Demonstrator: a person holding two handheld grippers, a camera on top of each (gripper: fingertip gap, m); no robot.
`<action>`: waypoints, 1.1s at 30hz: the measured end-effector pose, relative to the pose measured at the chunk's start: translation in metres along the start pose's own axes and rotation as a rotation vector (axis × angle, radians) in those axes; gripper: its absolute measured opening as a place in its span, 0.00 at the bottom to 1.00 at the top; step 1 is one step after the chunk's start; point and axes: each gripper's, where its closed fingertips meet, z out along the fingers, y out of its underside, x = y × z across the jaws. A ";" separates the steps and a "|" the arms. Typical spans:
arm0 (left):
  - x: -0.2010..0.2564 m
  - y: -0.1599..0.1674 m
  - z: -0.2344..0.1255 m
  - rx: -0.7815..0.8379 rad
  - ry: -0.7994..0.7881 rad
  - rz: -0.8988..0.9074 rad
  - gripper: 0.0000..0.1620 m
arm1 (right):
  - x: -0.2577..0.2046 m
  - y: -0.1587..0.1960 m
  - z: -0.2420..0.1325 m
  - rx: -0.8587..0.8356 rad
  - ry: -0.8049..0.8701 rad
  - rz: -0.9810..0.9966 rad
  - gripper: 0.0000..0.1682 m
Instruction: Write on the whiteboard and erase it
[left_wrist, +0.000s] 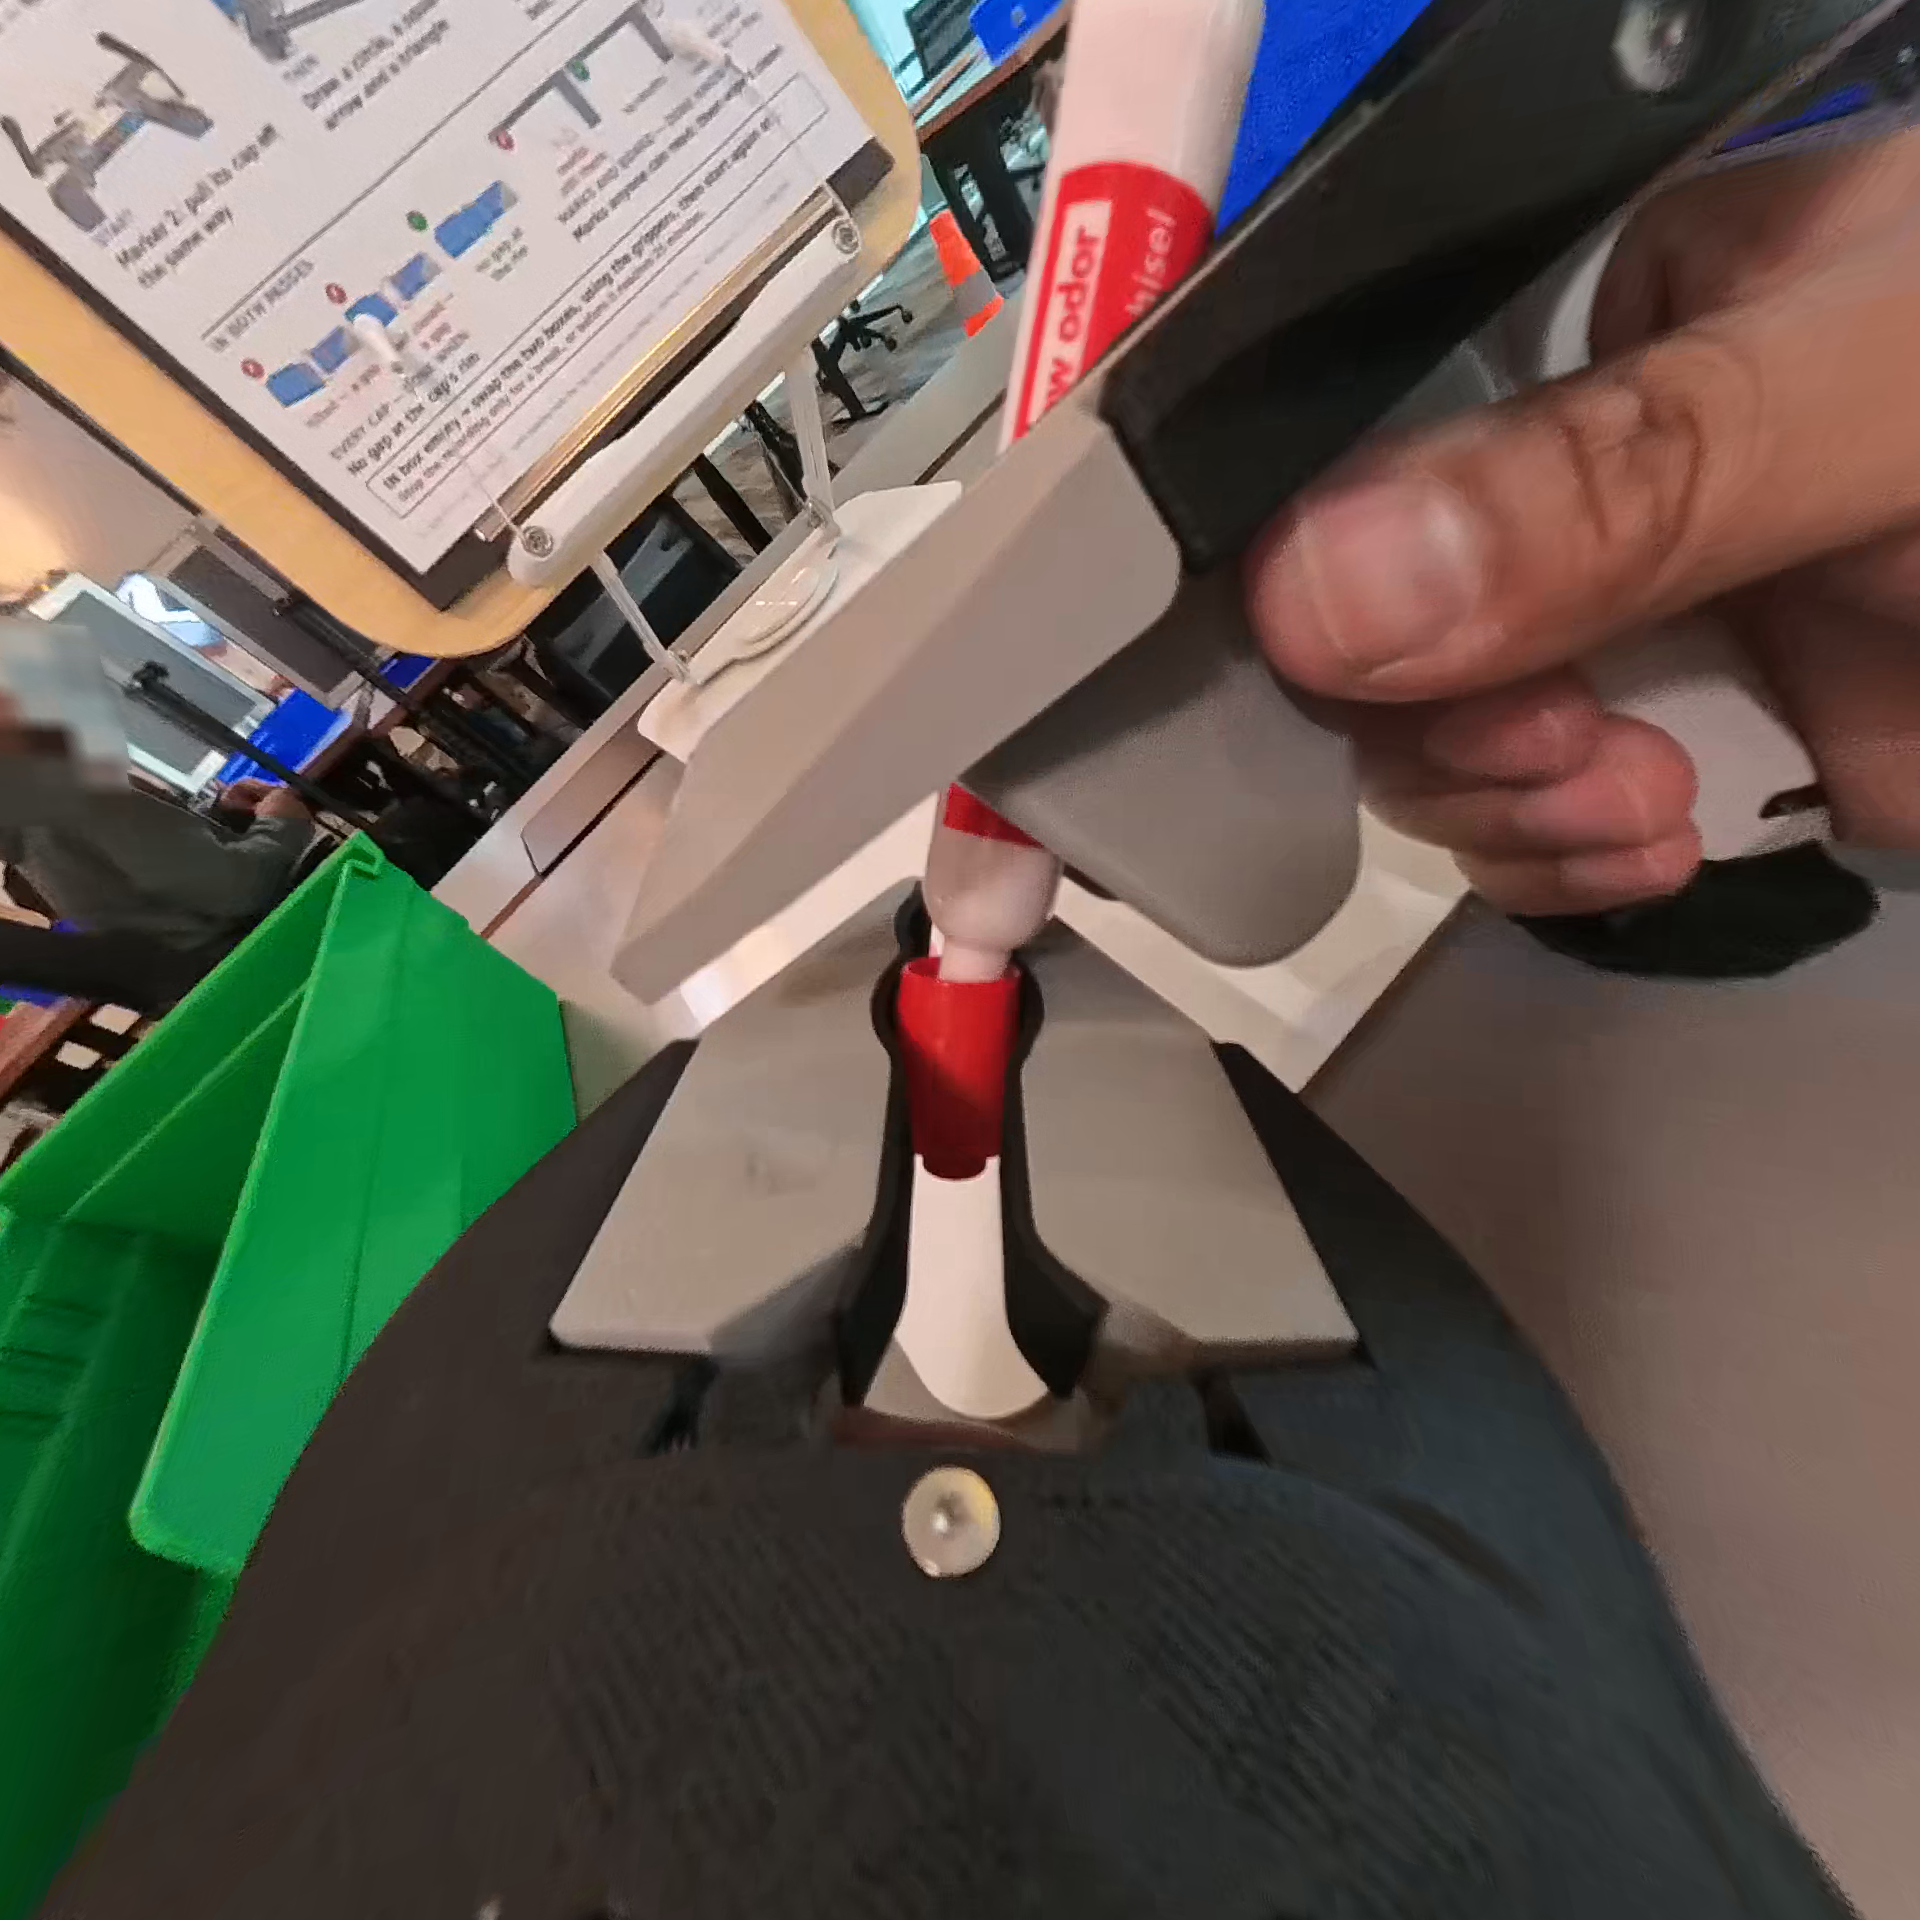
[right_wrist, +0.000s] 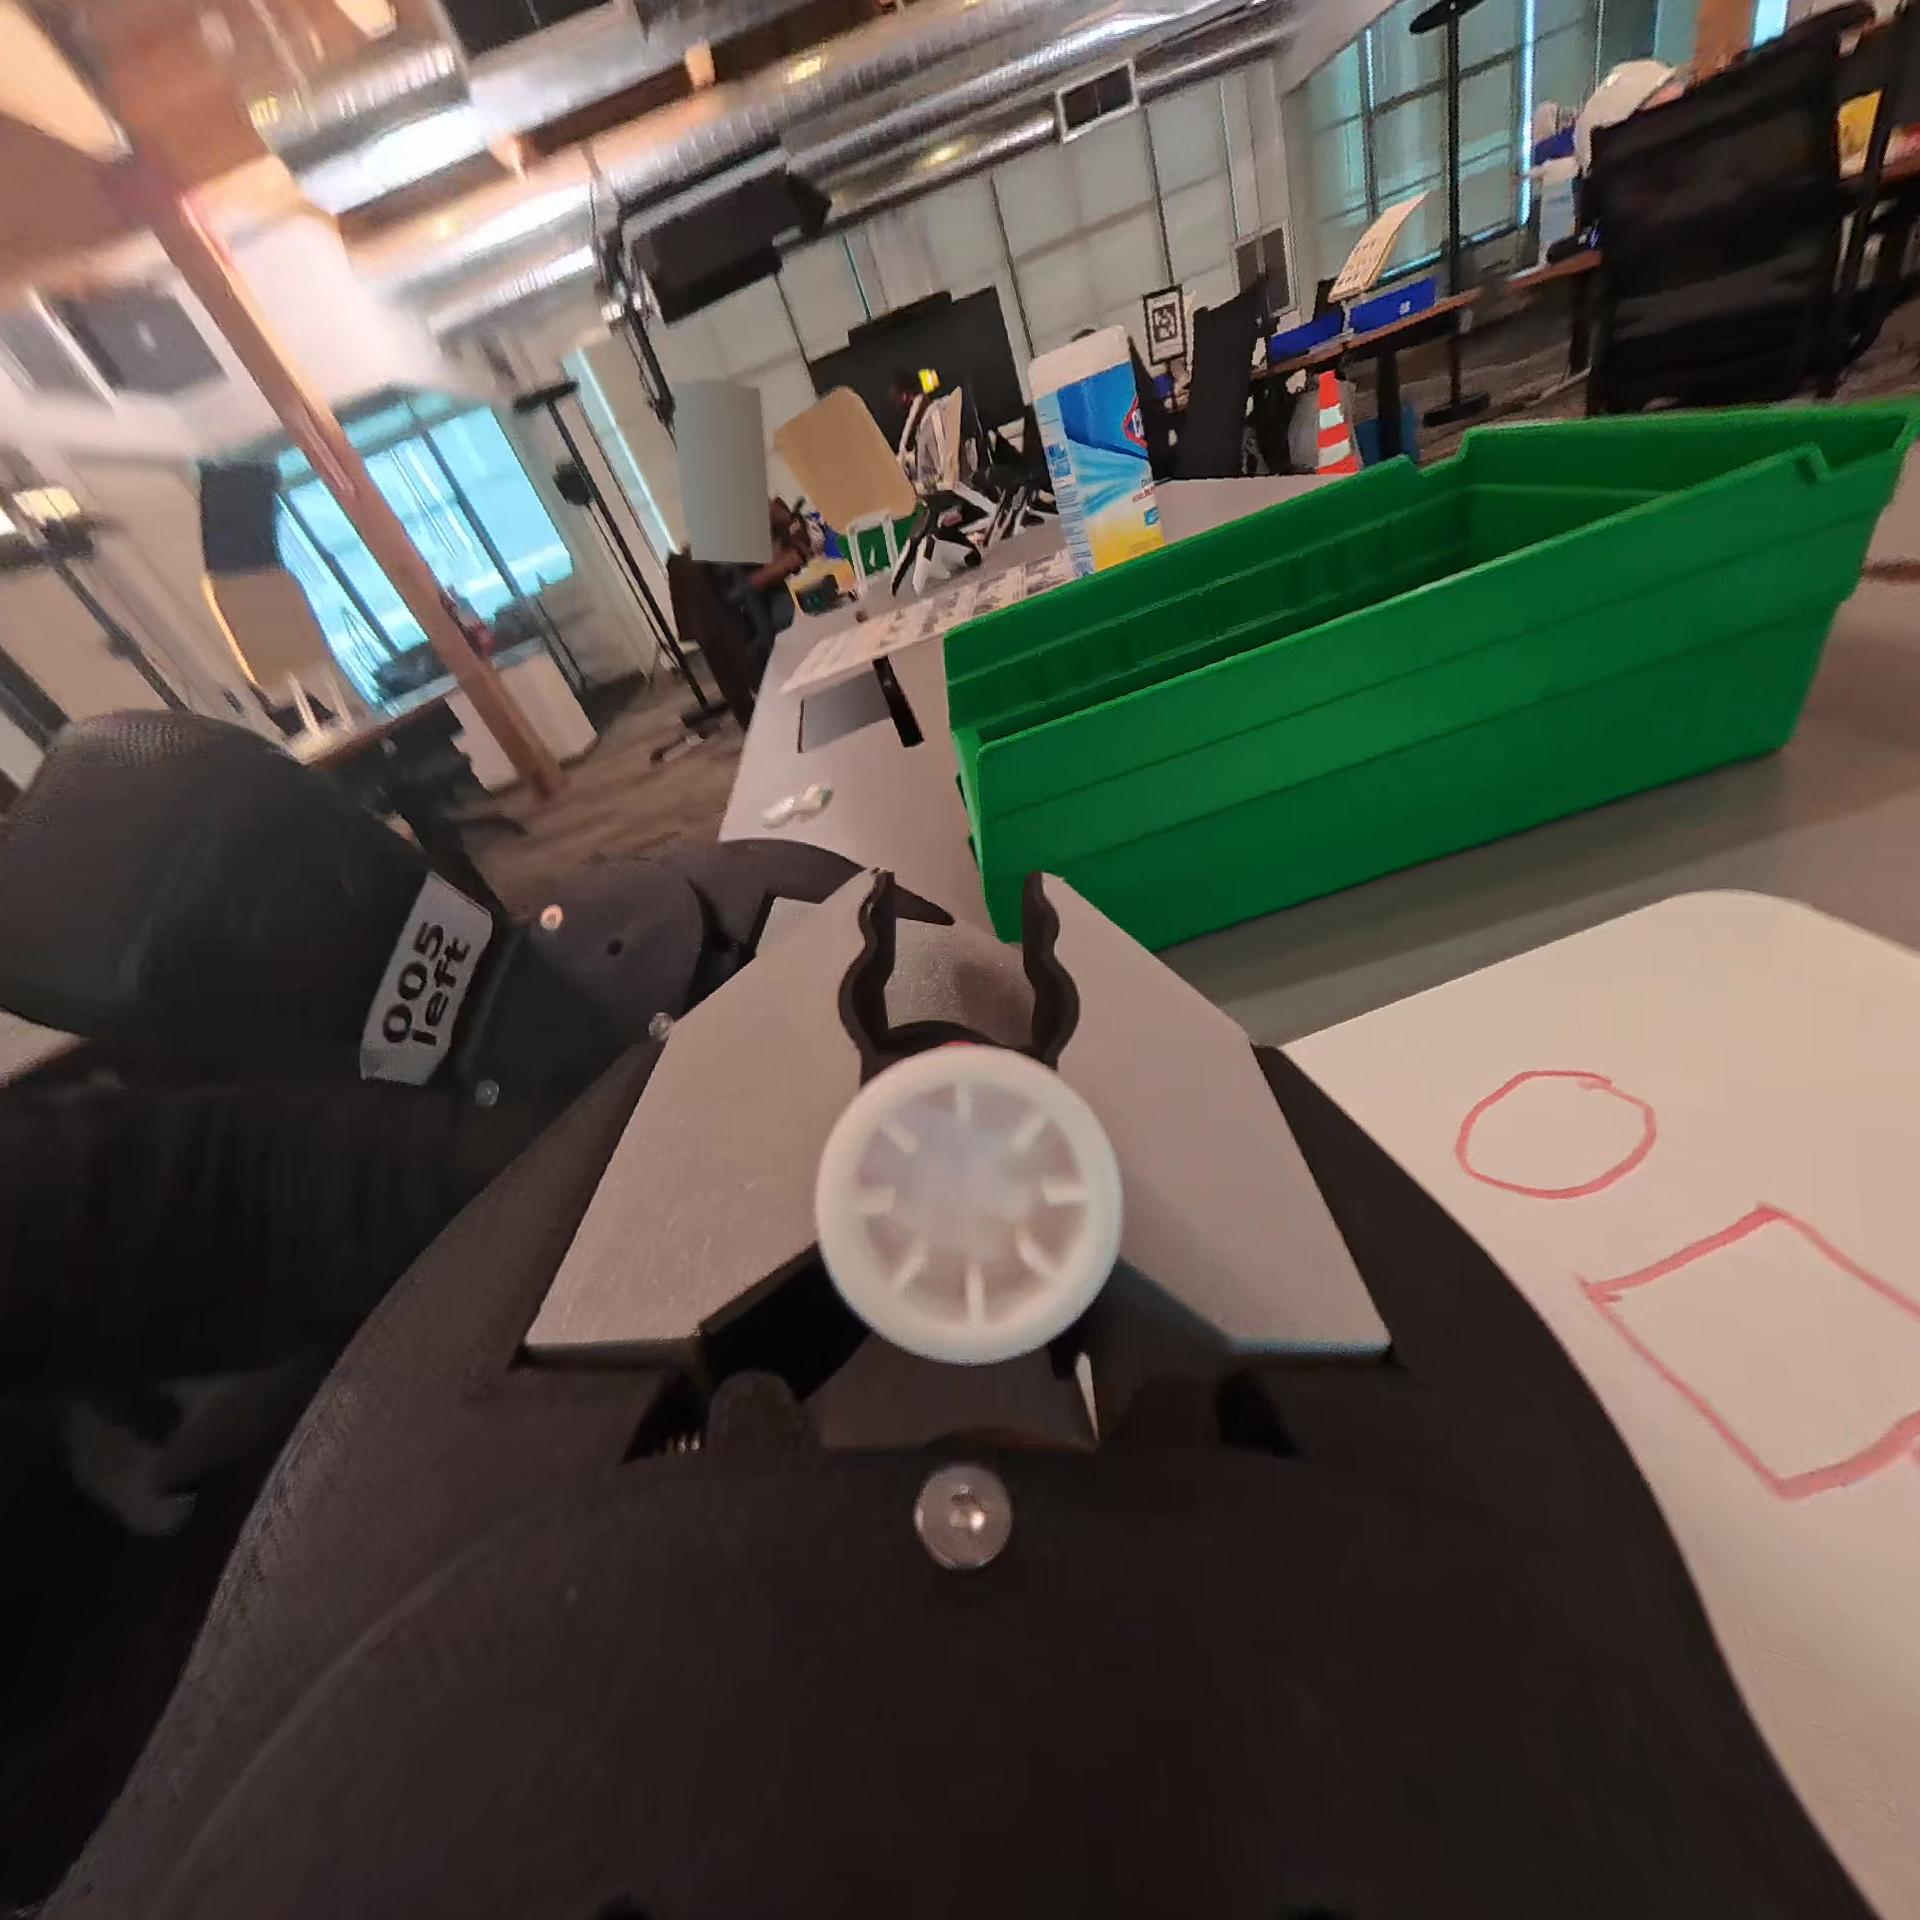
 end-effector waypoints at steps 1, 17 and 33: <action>0.000 0.001 -0.001 -0.004 0.004 -0.007 0.05 | 0.001 0.000 0.002 0.004 -0.014 0.025 0.13; 0.037 -0.013 -0.019 0.072 0.459 -0.246 0.04 | -0.029 0.001 0.001 -0.050 -0.151 -0.205 0.13; 0.053 -0.015 -0.027 0.049 0.630 -0.347 0.04 | -0.041 0.010 -0.001 -0.101 -0.259 -0.266 0.13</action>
